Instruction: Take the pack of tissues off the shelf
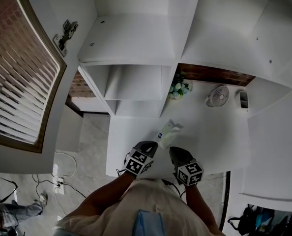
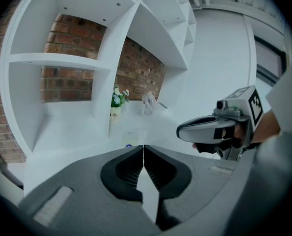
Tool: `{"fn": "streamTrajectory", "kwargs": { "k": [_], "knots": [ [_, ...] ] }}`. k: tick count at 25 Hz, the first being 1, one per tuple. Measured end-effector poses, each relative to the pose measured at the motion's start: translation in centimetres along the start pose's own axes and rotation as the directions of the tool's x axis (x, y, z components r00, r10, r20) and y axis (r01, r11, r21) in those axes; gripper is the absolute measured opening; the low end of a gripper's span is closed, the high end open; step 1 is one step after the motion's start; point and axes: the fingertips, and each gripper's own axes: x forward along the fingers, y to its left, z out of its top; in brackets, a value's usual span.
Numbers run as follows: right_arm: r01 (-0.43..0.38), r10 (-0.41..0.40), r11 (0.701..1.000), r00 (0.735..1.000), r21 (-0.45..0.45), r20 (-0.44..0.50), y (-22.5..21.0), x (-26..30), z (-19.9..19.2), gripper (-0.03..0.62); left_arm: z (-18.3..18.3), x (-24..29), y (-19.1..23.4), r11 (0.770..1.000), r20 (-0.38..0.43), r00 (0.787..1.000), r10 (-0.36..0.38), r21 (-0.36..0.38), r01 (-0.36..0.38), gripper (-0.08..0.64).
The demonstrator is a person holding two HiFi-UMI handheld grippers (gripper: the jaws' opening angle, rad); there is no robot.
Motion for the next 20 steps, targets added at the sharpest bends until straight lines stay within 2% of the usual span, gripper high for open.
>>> {"fn": "streamTrajectory", "kwargs": {
  "k": [20],
  "knots": [
    [0.002, -0.002, 1.000, 1.000, 0.004, -0.023, 0.35, 0.68, -0.44, 0.015, -0.09, -0.15, 0.45, 1.000, 0.002, 1.000, -0.010, -0.028, 0.010, 0.014]
  ]
}}
